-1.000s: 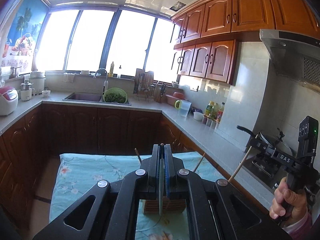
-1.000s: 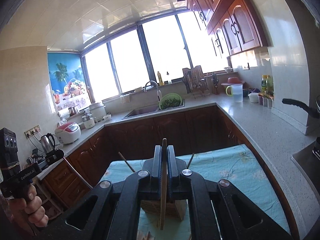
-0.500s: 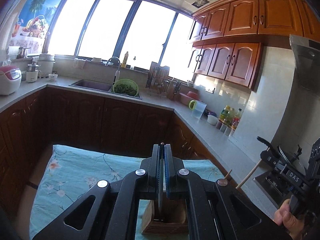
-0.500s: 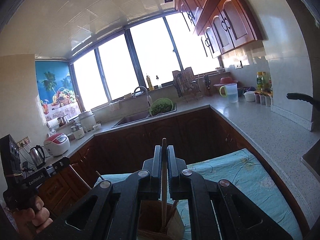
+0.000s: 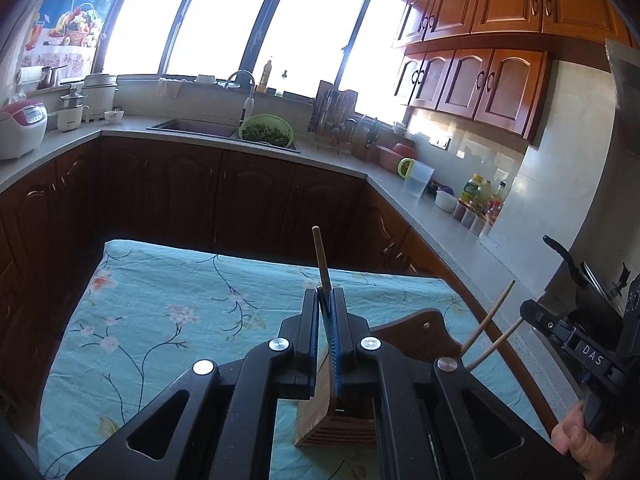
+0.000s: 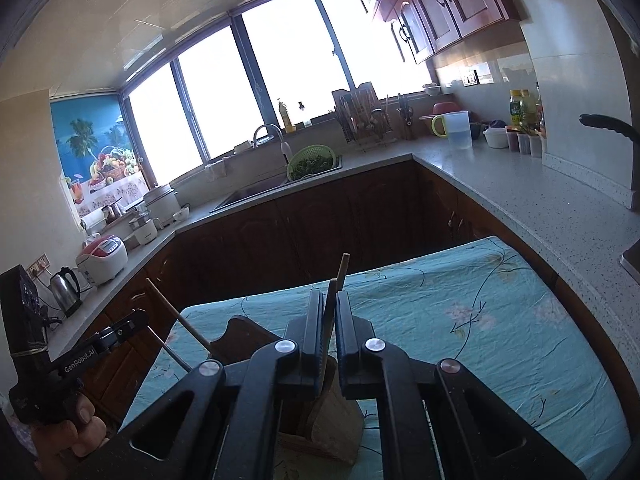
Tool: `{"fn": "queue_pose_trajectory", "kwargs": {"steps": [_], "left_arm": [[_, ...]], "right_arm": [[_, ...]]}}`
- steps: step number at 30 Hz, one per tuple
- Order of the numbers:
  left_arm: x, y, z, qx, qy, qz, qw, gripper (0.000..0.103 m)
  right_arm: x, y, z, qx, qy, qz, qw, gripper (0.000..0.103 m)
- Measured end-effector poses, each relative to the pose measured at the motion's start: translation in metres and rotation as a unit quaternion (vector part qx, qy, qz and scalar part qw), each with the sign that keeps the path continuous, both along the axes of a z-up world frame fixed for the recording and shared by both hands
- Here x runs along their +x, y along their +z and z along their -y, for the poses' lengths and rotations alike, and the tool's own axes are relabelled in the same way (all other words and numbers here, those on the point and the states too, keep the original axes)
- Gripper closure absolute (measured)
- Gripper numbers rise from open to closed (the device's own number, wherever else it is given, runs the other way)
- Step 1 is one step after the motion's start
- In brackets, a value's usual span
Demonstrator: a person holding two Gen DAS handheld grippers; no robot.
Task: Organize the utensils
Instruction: 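Drop the left tool's chopstick into the wooden holder while the right tool releases its chopstick there, then move both tools back to the utensils and close the left tool on a chopstick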
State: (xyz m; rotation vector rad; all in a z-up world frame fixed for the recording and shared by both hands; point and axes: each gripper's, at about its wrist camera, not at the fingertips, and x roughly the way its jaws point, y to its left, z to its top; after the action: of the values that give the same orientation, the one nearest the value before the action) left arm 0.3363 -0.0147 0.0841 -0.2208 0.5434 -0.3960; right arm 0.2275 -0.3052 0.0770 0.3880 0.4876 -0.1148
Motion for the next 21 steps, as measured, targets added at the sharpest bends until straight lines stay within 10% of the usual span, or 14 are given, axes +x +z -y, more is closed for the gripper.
{"fn": "queue_pose_trajectory", "kwargs": {"steps": [9,11,13,21], "left_arm": [[0.0,0.004,0.001,0.007,0.003,-0.005,1.0,0.091],[-0.002,0.007,0.0,0.004,0.006,-0.006,1.0,0.071],[-0.013,0.01,-0.008,-0.007,0.019,-0.006,0.9998,0.049],[-0.089,0.013,-0.037,-0.003,0.048,0.009,0.9988,0.019]], "right_arm": [[0.003,0.002,0.005,0.016,0.005,-0.003,1.0,0.092],[0.001,0.002,0.008,0.031,0.01,-0.001,0.999,0.08],[-0.006,0.006,0.012,0.046,0.009,0.009,0.999,0.033],[-0.069,0.025,0.009,0.043,0.005,0.053,0.998,0.009]]}}
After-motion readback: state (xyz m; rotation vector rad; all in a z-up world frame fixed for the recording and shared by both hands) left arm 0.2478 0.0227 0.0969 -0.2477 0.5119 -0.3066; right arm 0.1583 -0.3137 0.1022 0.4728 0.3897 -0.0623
